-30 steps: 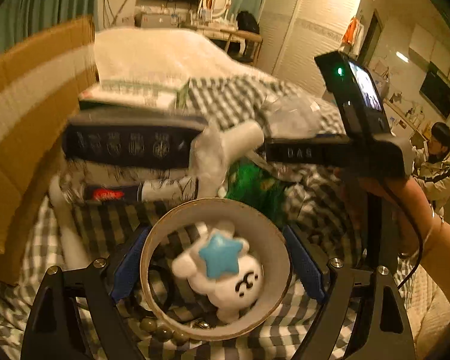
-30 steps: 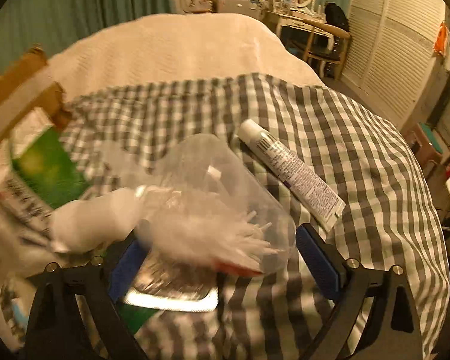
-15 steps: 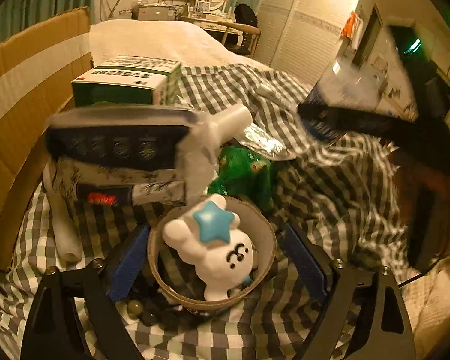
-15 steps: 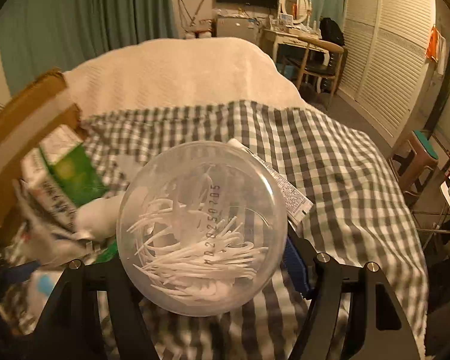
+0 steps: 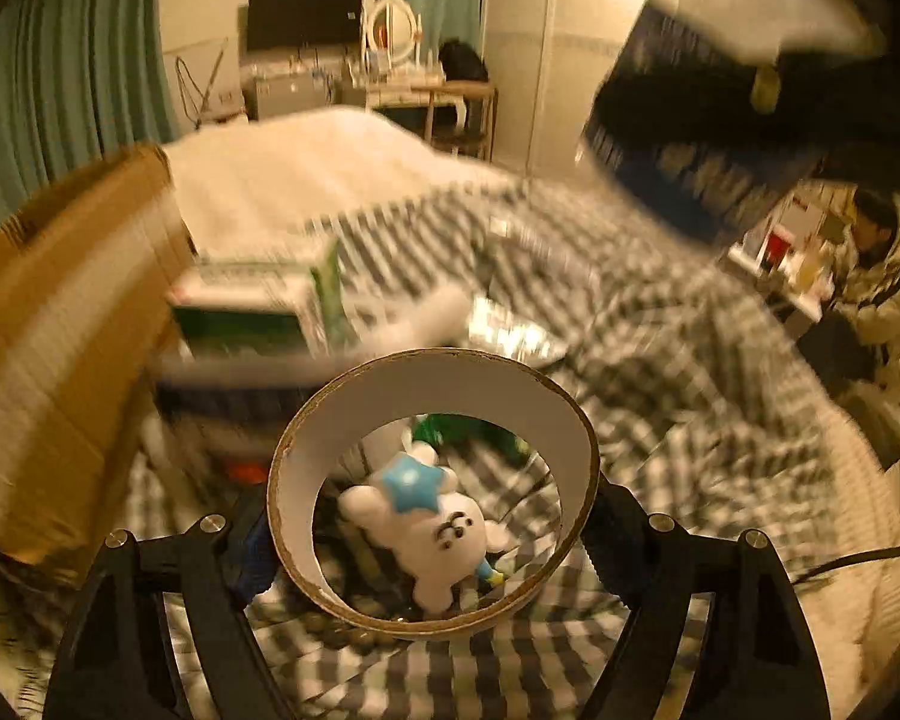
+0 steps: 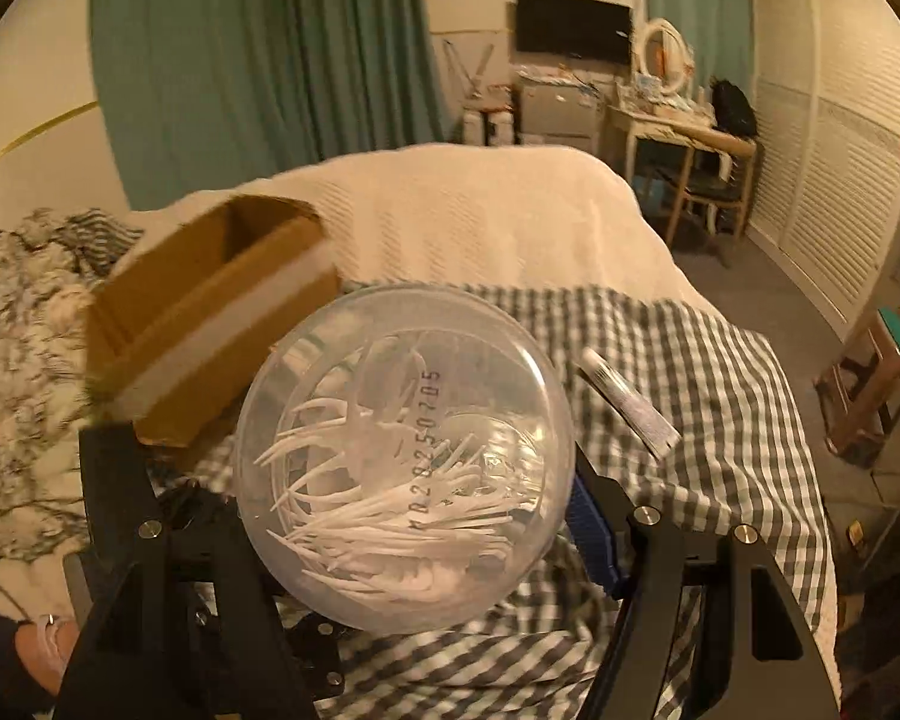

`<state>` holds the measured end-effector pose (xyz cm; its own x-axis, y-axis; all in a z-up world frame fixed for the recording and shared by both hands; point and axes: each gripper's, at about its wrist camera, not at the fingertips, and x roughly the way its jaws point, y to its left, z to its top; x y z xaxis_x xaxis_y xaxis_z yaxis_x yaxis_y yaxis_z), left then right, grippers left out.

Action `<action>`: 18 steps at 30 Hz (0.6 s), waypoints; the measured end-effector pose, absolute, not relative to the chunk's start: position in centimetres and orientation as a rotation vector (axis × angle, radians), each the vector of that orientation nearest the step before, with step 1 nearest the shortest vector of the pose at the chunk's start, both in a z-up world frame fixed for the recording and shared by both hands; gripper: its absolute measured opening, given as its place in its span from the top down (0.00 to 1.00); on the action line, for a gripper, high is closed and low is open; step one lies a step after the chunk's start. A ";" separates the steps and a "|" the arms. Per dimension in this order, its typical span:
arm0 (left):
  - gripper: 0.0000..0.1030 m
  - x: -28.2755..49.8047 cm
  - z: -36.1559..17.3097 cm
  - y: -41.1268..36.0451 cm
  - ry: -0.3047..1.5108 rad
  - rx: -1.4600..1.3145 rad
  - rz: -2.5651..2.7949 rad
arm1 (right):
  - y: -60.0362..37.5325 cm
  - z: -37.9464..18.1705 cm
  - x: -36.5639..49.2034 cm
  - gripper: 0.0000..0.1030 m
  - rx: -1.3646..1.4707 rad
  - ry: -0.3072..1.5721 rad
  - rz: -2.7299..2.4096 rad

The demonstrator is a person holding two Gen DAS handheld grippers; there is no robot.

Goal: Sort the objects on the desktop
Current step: 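Carry the tape roll and clear swab tub into the cardboard box and release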

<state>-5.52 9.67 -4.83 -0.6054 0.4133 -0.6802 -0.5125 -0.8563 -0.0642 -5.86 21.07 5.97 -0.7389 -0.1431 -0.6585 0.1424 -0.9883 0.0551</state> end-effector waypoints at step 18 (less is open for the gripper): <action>0.19 -8.6 8.2 -10.8 -0.224 -0.599 2.868 | 8.4 10.3 -9.5 0.33 0.898 0.037 -2.654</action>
